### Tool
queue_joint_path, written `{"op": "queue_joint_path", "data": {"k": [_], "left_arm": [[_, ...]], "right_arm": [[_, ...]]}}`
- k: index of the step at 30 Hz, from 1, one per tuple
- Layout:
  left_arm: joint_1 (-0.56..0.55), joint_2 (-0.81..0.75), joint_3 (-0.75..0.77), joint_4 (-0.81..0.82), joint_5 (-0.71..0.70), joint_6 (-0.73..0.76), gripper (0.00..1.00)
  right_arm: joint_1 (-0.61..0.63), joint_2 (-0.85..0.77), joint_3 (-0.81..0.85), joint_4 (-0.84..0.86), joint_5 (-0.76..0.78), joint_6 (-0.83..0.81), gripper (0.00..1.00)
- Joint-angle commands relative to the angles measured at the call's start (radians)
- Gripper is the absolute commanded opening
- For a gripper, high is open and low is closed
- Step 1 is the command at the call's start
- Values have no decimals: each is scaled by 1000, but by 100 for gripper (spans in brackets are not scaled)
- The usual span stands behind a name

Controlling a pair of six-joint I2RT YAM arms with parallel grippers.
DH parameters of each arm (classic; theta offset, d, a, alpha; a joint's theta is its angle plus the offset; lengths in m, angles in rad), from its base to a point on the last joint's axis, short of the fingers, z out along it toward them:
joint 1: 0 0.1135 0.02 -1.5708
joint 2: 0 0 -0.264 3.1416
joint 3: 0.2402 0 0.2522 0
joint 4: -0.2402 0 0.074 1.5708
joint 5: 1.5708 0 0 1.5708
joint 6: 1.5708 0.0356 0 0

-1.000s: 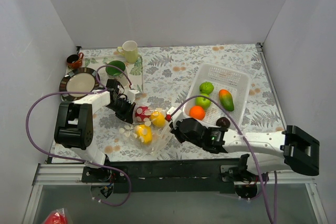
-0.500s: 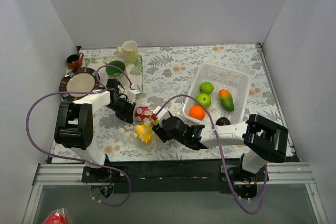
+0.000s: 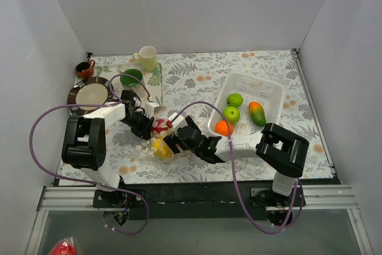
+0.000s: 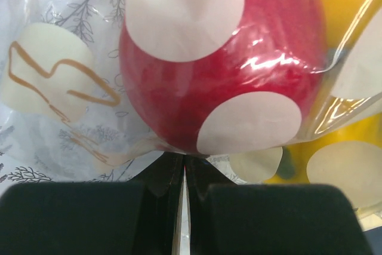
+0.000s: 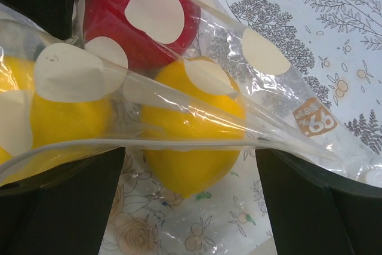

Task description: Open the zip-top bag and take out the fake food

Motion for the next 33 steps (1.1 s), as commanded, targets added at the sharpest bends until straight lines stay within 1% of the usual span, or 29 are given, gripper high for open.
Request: {"op": "queue_joint_path", "data": {"k": [1, 3, 6, 7, 9, 10, 12, 13, 14, 16, 19, 20, 21, 23, 24, 26, 27, 30, 31, 33], "left_arm": [[-4, -6, 0, -8, -48, 50, 0], [-2, -6, 0, -8, -51, 53, 0], [-4, -2, 2, -12, -48, 59, 0], [-4, 3, 2, -12, -48, 59, 0], [-4, 1, 2, -12, -47, 59, 0], [-4, 4, 0, -11, -47, 59, 0], [-4, 4, -5, -5, -50, 58, 0], [-4, 4, -11, -2, -51, 58, 0], [-4, 7, -12, 6, -51, 56, 0], [-4, 12, -17, 9, -56, 56, 0], [-4, 13, -24, 18, -59, 55, 0], [-4, 13, -31, 23, -62, 55, 0], [-4, 15, -32, 26, -65, 55, 0], [-4, 20, -31, 29, -62, 55, 0], [-4, 23, -31, 29, -60, 53, 0], [-4, 32, -31, 30, -50, 48, 0], [-4, 32, -28, 30, -48, 47, 0], [-2, 30, -26, 27, -42, 44, 0], [-4, 26, -26, 26, -43, 44, 0], [-4, 21, -26, 23, -48, 45, 0]], "right_arm": [[-25, 49, 63, 79, -72, -4, 98], [-26, 61, 71, 91, -104, -2, 97], [-34, 72, 80, 99, -150, 1, 78], [-38, 75, 86, 96, -156, 2, 65], [-38, 70, 89, 89, -160, 7, 52], [-38, 55, 86, 86, -160, 8, 39], [-38, 26, 62, 80, -160, 11, 26], [-38, -14, 49, 76, -161, 13, 16], [-38, -40, 34, 70, -157, 16, 13], [-35, -133, -23, 53, -155, 36, 10], [-32, -287, -107, -18, -181, 62, 8], [-32, -330, -125, -79, -183, 82, 8], [-32, -412, -148, -117, -169, 93, 7], [-32, -495, -211, -203, -157, 108, 6], [-32, -581, -227, -231, -108, 114, 5], [-35, -665, -271, -283, -34, 120, 2], [-35, -745, -280, -324, 60, 119, 2], [-83, -868, -307, -404, 223, 125, 1], [-142, -890, -307, -420, 241, 126, 1], [-210, -922, -305, -452, 241, 128, 1]]}}
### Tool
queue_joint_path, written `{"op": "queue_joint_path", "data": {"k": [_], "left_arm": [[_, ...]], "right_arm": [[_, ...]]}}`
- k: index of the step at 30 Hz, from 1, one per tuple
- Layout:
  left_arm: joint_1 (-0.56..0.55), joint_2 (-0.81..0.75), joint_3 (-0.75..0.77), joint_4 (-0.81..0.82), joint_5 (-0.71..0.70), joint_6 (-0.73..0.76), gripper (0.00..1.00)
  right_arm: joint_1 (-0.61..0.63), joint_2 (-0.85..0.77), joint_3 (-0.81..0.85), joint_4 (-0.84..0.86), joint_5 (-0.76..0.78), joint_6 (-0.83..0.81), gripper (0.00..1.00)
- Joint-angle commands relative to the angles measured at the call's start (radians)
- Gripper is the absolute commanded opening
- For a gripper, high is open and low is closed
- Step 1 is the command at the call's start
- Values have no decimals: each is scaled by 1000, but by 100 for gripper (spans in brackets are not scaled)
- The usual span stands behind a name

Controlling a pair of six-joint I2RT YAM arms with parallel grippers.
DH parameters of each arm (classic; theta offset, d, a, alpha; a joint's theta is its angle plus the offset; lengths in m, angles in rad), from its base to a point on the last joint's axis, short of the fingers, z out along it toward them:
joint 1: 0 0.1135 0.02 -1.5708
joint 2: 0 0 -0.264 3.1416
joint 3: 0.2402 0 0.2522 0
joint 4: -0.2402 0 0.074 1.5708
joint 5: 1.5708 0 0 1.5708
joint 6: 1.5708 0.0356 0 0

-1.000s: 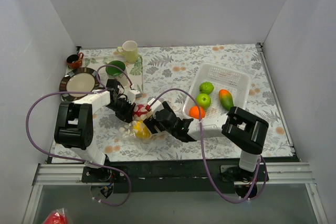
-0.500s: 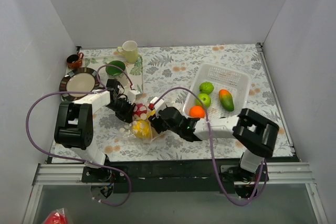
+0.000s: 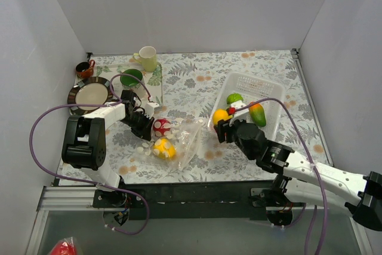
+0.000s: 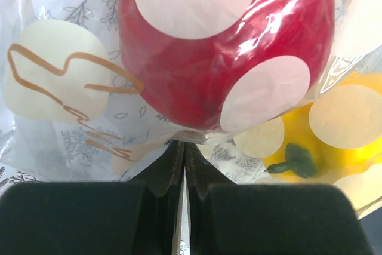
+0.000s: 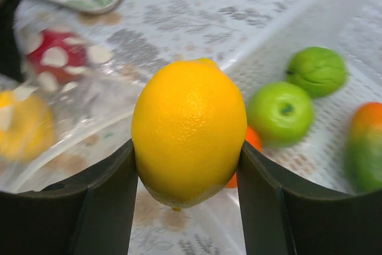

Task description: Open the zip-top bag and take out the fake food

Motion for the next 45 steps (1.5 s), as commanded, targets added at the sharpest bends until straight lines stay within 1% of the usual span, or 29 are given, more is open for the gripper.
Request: {"op": "queue_joint_path", "data": {"k": [1, 3, 4, 6, 7, 8, 9, 10, 11, 13, 14, 15, 16, 18, 19, 21, 22, 23, 24, 25, 29, 32, 35, 39, 40, 41, 42, 44, 45], "left_arm": [[-4, 16, -24, 18, -56, 21, 0], [-4, 13, -21, 13, -56, 20, 0], [-4, 10, -18, 9, -54, 21, 0], [-4, 7, -13, 6, -53, 17, 0], [-4, 5, -10, 1, -53, 17, 0], [-4, 2, -9, -1, -51, 17, 0], [-4, -1, -9, -1, -54, 17, 0], [-4, 0, -9, -1, -54, 17, 0], [-4, 0, -7, 1, -54, 17, 0], [-4, -3, -7, 2, -54, 12, 0], [-4, -4, -12, 6, -53, 11, 0], [-4, -6, -15, 7, -54, 11, 0], [-4, -1, -18, 10, -53, 9, 0], [-4, 2, -26, 15, -56, 9, 0], [-4, 8, -27, 16, -60, 9, 0], [-4, 13, -32, 21, -62, 8, 0], [-4, 13, -32, 22, -62, 8, 0], [-4, 16, -32, 24, -59, 3, 0], [-4, 17, -30, 27, -56, 1, 0], [-4, 17, -30, 27, -54, 0, 0], [-4, 20, -30, 29, -53, -3, 0], [-4, 20, -26, 26, -54, -5, 0], [-4, 19, -20, 24, -50, -6, 0], [-4, 17, -10, 19, -40, -9, 0], [-4, 14, -12, 18, -39, -9, 0], [-4, 11, -10, 18, -39, -9, 0], [-4, 13, -10, 16, -37, -11, 0], [-4, 8, -9, 15, -33, -11, 0], [-4, 7, -9, 13, -33, -11, 0]], "right_arm": [[-164, -71, 1, -113, 166, 22, 1], [-215, -36, 33, -151, 207, 30, 3], [-232, -15, 55, -212, 215, 48, 19], [-251, 57, 117, -268, 242, 57, 52], [-251, 80, 141, -341, 258, 80, 86], [-251, 100, 162, -374, 267, 95, 95], [-248, 122, 181, -391, 281, 94, 98], [-243, 120, 188, -397, 280, 97, 98], [-231, 110, 175, -360, 276, 76, 98], [-157, 38, 100, -285, 257, 44, 98], [-130, 12, 74, -191, 246, 4, 98], [-82, -22, 60, -173, 243, -6, 98], [-67, -31, 52, -152, 218, -21, 98], [-25, -35, 55, -100, 124, -56, 91], [-10, -30, 56, -78, 96, -65, 79], [30, 10, 66, -23, 21, -75, 62], [38, 33, 75, -18, -1, -72, 43], [42, 91, 95, -16, -25, -70, 33], [58, 120, 101, -12, -62, -67, 3], [67, 148, 104, 19, -73, -65, 1], [101, 287, 102, 123, -168, -67, 1], [107, 368, 104, 201, -204, -70, 1], [107, 447, 124, 255, -231, -81, 1], [107, 550, 179, 280, -262, -93, 1], [105, 570, 199, 283, -271, -93, 4], [107, 608, 208, 287, -295, -96, 9], [105, 626, 217, 301, -312, -99, 18], [105, 666, 243, 312, -366, -95, 29], [105, 676, 251, 327, -389, -84, 38]]}}
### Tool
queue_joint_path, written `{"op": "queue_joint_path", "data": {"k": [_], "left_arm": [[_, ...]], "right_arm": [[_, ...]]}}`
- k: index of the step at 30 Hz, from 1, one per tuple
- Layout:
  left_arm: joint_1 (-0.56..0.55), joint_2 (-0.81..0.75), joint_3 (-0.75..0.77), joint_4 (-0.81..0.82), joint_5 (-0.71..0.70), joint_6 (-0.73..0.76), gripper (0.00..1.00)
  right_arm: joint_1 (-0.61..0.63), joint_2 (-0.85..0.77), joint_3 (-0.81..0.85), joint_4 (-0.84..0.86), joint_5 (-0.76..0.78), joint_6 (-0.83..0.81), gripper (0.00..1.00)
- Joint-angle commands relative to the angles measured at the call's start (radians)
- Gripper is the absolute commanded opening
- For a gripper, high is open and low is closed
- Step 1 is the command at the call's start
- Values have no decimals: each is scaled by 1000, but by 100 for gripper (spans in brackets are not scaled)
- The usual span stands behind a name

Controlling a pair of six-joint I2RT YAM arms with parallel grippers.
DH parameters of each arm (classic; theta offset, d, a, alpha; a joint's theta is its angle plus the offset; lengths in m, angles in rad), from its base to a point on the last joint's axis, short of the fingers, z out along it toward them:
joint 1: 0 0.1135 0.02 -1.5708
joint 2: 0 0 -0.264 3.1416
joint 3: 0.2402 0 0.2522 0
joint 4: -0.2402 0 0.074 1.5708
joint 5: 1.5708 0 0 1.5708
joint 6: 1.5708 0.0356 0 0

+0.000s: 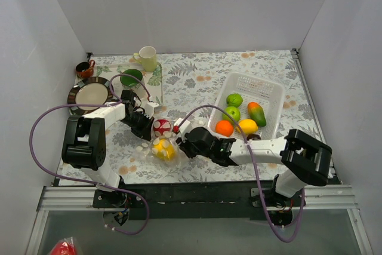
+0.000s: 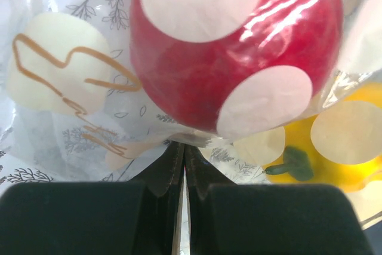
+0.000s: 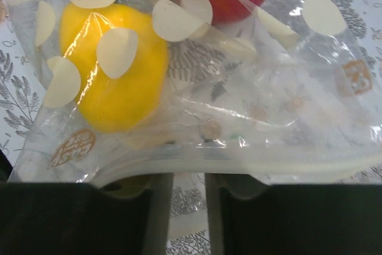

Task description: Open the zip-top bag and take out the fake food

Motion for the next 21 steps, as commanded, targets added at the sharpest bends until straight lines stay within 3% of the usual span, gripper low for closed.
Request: {"op": "queue_joint_path", "data": {"k": [1, 5, 6, 8, 21], "left_arm": [[-4, 5, -11, 11, -32, 10, 0], [-4, -1, -8, 6, -32, 4, 0], [-4, -4, -6, 5, -34, 2, 0], [-4, -6, -8, 3, -38, 2, 0], [-25, -44, -51, 12, -81, -69, 0]], "right_arm": [[5, 54, 74, 114, -130, -2, 42], [7, 85, 94, 146, -229, 8, 61], [7, 86, 100, 153, -246, 9, 79], [7, 93, 106, 167, -313, 15, 98], [8, 237, 247, 94, -297, 48, 98]]}}
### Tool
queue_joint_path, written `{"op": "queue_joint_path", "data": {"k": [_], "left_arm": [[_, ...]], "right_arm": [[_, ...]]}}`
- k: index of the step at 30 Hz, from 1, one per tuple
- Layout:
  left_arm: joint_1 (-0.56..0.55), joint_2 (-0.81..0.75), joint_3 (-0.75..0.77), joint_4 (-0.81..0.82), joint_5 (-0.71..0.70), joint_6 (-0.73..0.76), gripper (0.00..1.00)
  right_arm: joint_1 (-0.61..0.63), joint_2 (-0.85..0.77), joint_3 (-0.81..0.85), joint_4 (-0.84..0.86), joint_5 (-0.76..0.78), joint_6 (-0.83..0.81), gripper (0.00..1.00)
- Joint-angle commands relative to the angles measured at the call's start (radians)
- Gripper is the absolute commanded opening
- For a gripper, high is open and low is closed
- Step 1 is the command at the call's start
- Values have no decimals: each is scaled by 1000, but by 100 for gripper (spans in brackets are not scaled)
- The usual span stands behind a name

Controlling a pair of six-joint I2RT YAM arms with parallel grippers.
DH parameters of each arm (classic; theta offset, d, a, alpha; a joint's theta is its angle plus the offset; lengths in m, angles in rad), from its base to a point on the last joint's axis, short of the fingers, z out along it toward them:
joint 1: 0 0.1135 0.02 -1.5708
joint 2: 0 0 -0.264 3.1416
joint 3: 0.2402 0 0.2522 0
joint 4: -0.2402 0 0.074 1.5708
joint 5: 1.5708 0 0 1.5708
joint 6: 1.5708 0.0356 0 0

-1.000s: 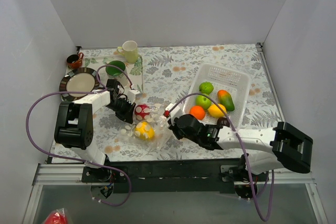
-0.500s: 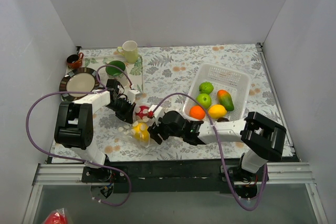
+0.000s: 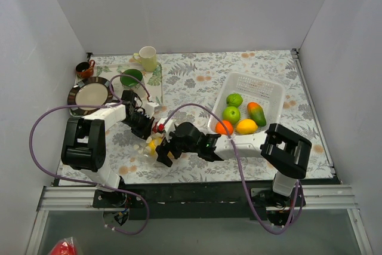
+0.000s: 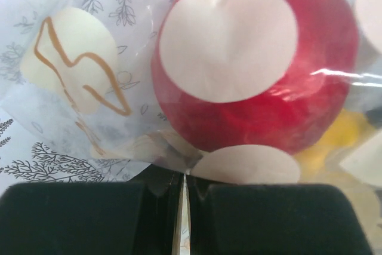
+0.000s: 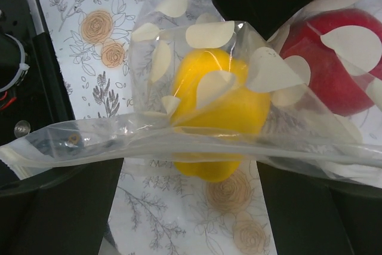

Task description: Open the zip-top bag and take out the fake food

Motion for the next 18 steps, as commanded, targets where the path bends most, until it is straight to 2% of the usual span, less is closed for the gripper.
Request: {"op": "queue_joint_path", "data": {"k": [1, 6, 9, 11, 12, 14, 15, 18], "left_arm": [[-14, -43, -45, 2, -54, -7, 0], [-19, -63, -54, -33, -24, 17, 0], [-19, -72, -61, -47, -20, 36, 0], [-20, -71, -61, -53, -18, 40, 0], [-20, -69, -59, -53, -20, 42, 0], [-20, -66, -59, -55, -24, 47, 0], [-20, -60, -61, -47, -31, 47, 0], [-20, -42, -67, -29, -41, 45, 0]], "right_arm": [[5, 79, 95, -31, 45, 10, 98], [5, 110, 82, -22, 185, -7, 98], [3, 119, 83, -9, 184, -13, 98], [3, 118, 83, 15, 152, -22, 93], [3, 116, 79, 24, 138, -22, 76], [3, 95, 66, 55, 109, -25, 57], [3, 86, 48, 61, 107, -25, 42], [3, 41, 25, 58, 104, -24, 19]]}}
